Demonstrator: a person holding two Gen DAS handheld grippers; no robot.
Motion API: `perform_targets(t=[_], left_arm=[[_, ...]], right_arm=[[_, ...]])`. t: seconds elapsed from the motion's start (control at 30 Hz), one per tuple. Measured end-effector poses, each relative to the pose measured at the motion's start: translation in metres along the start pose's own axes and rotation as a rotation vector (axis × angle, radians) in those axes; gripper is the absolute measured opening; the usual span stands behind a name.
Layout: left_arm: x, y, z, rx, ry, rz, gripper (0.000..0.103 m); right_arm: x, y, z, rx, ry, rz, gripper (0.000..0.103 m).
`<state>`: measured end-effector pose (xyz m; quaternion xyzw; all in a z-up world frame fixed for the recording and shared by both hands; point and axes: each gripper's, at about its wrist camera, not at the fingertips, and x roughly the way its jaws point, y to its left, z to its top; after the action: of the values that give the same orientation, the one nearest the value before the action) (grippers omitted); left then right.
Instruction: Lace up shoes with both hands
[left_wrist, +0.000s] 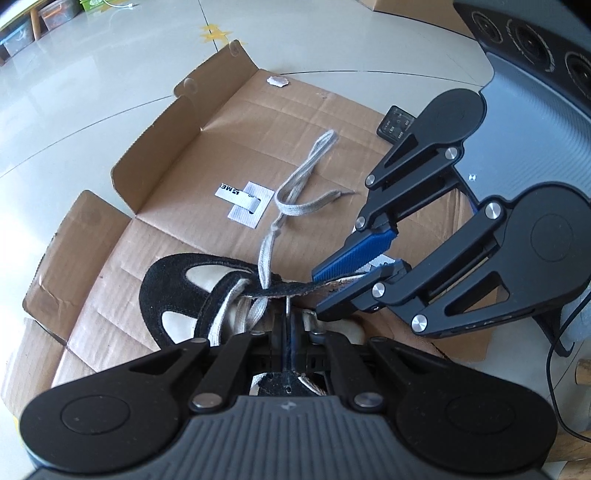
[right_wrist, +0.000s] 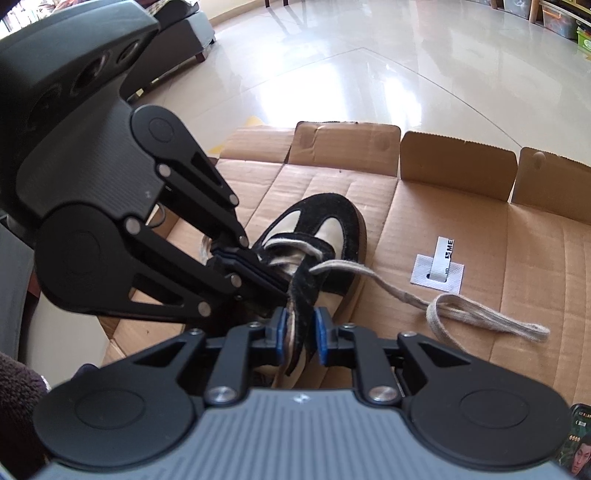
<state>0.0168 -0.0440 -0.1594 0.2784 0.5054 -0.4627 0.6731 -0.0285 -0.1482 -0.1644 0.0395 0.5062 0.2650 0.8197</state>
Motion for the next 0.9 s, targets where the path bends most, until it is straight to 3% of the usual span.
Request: perform_targets(t=[0.5,0.9], left_arm=[[-0.0022,0.0073,-0.0052,-0.076,-0.041,-0.019,0.001],[-0.0051,0.0052,-0.0029,-0.075,-0.065,-0.025,0.001]], right_arm=[[-0.0003,-0.0023,-0.0017,0.007,0.0,-0.001,0.017],[-0.002,-0.0043,-0.0039,0.006,0.003,-0.008,0.017]])
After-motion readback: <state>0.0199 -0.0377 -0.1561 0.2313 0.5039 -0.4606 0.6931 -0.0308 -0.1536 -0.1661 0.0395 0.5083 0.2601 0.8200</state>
